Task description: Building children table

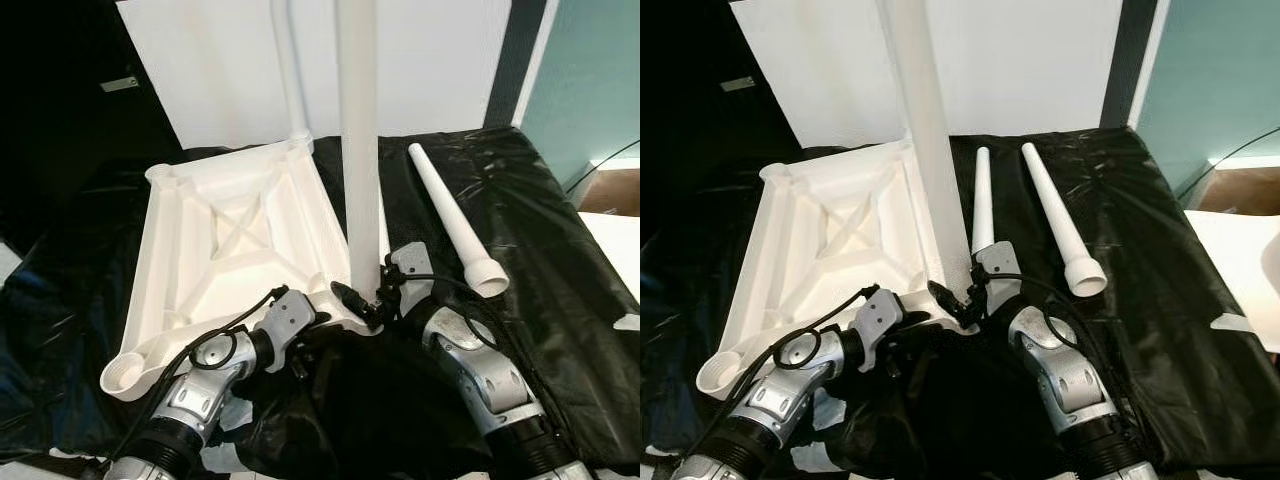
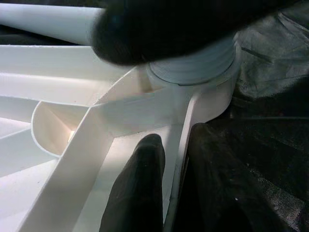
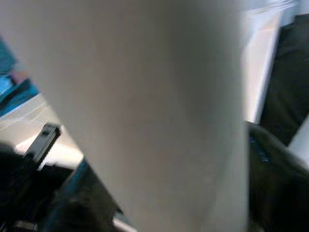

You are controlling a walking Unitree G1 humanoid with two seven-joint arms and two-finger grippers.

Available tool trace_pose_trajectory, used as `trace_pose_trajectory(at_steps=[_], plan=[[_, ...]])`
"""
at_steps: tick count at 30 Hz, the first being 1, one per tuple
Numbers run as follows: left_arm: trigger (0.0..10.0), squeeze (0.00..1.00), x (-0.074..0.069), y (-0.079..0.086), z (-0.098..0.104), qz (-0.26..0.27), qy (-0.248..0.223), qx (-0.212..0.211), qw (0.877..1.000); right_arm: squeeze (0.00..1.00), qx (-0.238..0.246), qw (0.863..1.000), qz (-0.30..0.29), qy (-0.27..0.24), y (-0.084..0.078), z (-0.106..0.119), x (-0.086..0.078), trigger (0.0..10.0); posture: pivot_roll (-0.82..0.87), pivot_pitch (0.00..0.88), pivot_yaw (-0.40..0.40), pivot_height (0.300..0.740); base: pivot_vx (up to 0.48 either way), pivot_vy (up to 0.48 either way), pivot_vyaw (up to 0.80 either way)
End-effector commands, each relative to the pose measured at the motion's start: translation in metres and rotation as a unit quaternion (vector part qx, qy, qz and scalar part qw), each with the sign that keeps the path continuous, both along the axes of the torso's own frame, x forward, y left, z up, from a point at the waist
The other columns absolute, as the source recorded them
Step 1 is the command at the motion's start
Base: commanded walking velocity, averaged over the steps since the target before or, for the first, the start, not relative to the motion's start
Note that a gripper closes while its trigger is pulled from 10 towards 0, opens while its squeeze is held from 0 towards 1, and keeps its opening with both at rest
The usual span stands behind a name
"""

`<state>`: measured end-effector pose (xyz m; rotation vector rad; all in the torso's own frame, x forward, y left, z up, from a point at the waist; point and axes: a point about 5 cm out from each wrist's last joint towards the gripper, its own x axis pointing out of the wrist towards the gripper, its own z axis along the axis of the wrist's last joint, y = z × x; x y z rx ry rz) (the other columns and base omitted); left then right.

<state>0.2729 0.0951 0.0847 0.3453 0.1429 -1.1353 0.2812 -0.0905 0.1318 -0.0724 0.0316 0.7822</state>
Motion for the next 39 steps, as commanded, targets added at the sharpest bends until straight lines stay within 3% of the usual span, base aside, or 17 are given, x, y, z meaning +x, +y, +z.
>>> trace_pose_trajectory(at_steps=[1,7,14,15,16,17,24,31,33,34,36,39], plan=[[10.0,0.0,-0.013,-0.001,-0.019,-0.049,0.053,0.028,0.997,0.0,-0.006,0.999,0.046,-0.001,-0.001,0.003,-0.002,10.0,0.01,0.0,0.102,0.74,0.0,0.0,0.0],[10.0,0.0,-0.012,-0.002,-0.019,-0.049,0.05,0.03,0.997,0.0,-0.058,0.994,0.089,-0.039,-0.03,0.021,0.018,10.0,0.01,0.0,0.1,0.74,0.0,0.0,0.0],[10.0,0.0,-0.011,-0.002,-0.019,-0.049,0.048,0.031,0.997,0.0,-0.105,0.986,0.121,-0.041,-0.046,0.025,0.027,10.0,0.01,0.0,0.099,0.74,0.0,0.0,0.0],[10.0,0.0,-0.011,-0.001,-0.019,-0.047,0.047,0.033,0.997,0.0,-0.138,0.977,0.159,-0.032,-0.056,0.028,0.029,3.5,0.02,0.0,0.097,0.74,0.0,0.0,0.0],[10.0,0.0,-0.011,-0.001,-0.019,-0.047,0.047,0.033,0.997,0.0,-0.138,0.977,0.159,-0.032,-0.056,0.028,0.029,3.5,0.02,0.0,0.097,0.74,0.0,0.0,0.0],[10.0,0.0,-0.011,0.0,-0.019,-0.045,0.047,0.034,0.997,0.0,-0.151,0.972,0.176,-0.024,-0.06,0.028,0.03,0.0,0.02,0.0,0.094,0.74,0.0,0.0,0.0],[10.0,0.0,-0.011,0.001,-0.019,-0.044,0.046,0.035,0.997,0.0,-0.178,0.963,0.202,-0.008,-0.07,0.027,0.035,0.0,0.03,0.0,0.095,0.74,0.0,0.0,0.0],[10.0,0.0,-0.011,0.001,-0.019,-0.043,0.045,0.034,0.997,0.0,-0.172,0.964,0.201,0.005,-0.072,0.022,0.032,0.0,0.02,0.0,0.097,0.74,0.0,0.0,0.0],[10.0,0.0,-0.011,0.0,-0.018,-0.044,0.046,0.033,0.997,0.0,-0.125,0.977,0.174,0.007,-0.061,0.01,0.022,0.0,0.02,0.0,0.096,0.74,0.0,0.0,0.0],[10.0,0.0,-0.011,0.0,-0.018,-0.044,0.046,0.033,0.997,0.0,-0.125,0.977,0.174,0.007,-0.061,0.01,0.022,0.0,0.02,0.0,0.096,0.74,0.0,0.0,0.0],[10.0,0.0,-0.011,0.0,-0.018,-0.045,0.047,0.032,0.997,0.0,-0.064,0.991,0.118,-0.004,-0.045,0.001,0.013,0.0,0.02,0.0,0.096,0.74,0.0,0.0,0.0],[10.0,0.0,-0.012,0.0,-0.018,-0.045,0.047,0.032,0.997,0.0,-0.02,0.998,0.063,-0.017,-0.034,-0.004,0.006,0.0,0.02,0.0,0.094,0.74,0.0,0.0,0.0]])
